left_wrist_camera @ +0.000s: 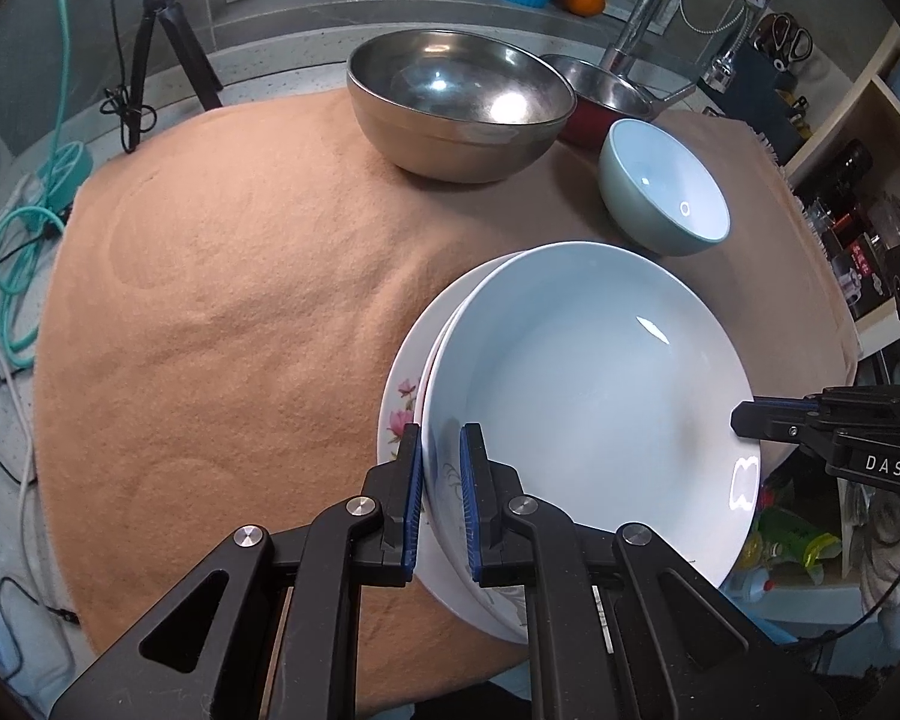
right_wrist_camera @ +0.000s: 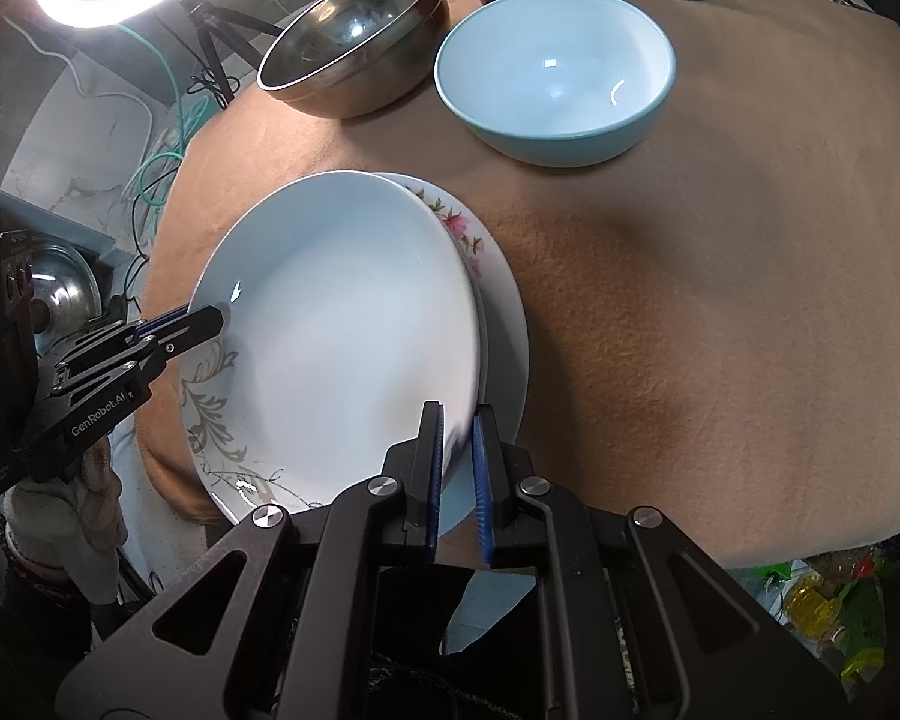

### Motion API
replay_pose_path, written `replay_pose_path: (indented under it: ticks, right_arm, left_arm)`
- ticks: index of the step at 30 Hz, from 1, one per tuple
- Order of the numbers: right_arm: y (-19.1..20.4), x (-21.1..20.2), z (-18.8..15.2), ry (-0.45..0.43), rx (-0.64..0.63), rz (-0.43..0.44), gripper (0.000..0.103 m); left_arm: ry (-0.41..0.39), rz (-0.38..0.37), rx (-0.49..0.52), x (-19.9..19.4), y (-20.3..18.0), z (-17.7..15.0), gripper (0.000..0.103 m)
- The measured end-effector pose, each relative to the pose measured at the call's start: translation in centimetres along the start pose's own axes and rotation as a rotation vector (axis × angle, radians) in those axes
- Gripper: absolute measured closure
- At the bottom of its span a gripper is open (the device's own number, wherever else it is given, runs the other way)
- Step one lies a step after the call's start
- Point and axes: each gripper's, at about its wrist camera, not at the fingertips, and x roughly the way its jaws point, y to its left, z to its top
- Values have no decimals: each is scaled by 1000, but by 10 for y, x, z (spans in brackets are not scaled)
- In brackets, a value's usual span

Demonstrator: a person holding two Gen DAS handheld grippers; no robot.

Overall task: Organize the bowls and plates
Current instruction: 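Lower the white plate onto the flower plates and open both tools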

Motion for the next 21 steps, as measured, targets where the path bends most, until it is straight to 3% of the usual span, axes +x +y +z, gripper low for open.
replay_pose_path:
  ticks: [15, 21]
  right_arm:
    - [7, 2, 3, 10, -22, -32, 93]
    - [8, 4, 3, 11, -27, -39, 93]
  left_arm:
    - [22, 38, 54, 4, -4, 1, 93]
    - [22, 18, 40, 3, -1, 2, 93]
